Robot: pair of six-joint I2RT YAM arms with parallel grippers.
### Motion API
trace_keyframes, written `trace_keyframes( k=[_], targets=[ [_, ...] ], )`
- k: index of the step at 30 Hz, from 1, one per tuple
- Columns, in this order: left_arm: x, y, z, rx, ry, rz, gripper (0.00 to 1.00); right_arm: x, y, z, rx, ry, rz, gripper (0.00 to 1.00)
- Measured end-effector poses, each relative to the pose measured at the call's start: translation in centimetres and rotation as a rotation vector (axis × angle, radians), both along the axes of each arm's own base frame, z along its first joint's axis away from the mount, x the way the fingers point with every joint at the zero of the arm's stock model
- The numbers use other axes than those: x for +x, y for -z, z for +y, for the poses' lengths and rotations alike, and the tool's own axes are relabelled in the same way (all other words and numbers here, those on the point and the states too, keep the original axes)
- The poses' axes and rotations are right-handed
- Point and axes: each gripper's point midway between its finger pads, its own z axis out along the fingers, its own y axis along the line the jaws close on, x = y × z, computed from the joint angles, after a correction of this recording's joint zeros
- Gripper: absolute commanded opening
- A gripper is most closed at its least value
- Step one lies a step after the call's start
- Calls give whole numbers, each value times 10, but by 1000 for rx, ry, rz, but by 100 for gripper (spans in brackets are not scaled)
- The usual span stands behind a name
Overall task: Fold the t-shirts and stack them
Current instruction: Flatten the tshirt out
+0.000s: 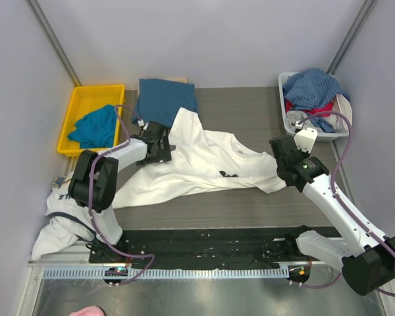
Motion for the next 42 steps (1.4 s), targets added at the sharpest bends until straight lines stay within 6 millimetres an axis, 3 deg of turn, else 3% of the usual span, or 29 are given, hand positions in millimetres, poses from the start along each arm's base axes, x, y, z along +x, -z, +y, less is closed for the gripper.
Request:
trace_keyframes(
  k=[1,4,5,7,16,19,22,26,30,33,35,38,40,42],
  targets=[
    [-1,1,0,-4,0,1,91,0,0,0,1,-1,-1,1],
    [-2,3,-5,-32,2,-8,57,2,1,1,4,-2,-1,1],
    [-5,3,-6,-44,7,-9,30,2,1,2,5,-3,1,1],
    [-9,4,-10,-63,18,-13,0,3,2,2,7,-4,2,1],
    [-18,1,-19,-98,60,-17,0,5,4,5,16,-10,-1,1],
    [-21,-14,-16,-82,68,-6,0,5,3,4,16,-9,-5,1],
    [-2,-68,-19,-76,93,-90,0,5,0,4,20,-8,-19,1],
    [31,-191,-22,-106,112,-355,0,4,-6,3,29,-7,-44,1],
    [28,-289,-6,-116,97,-565,0,2,-13,0,29,2,-72,1],
    [16,-327,7,-104,85,-641,0,2,-16,-1,29,6,-87,1],
    [8,-334,13,-90,81,-654,0,2,-18,-2,28,9,-92,1],
    [-3,-320,20,-62,78,-617,0,2,-17,-1,30,8,-92,1],
    [-11,-291,24,-47,75,-567,0,2,-17,-1,32,6,-91,1],
    [-24,-247,28,-28,70,-475,0,1,-17,-1,33,5,-90,1]
  ],
)
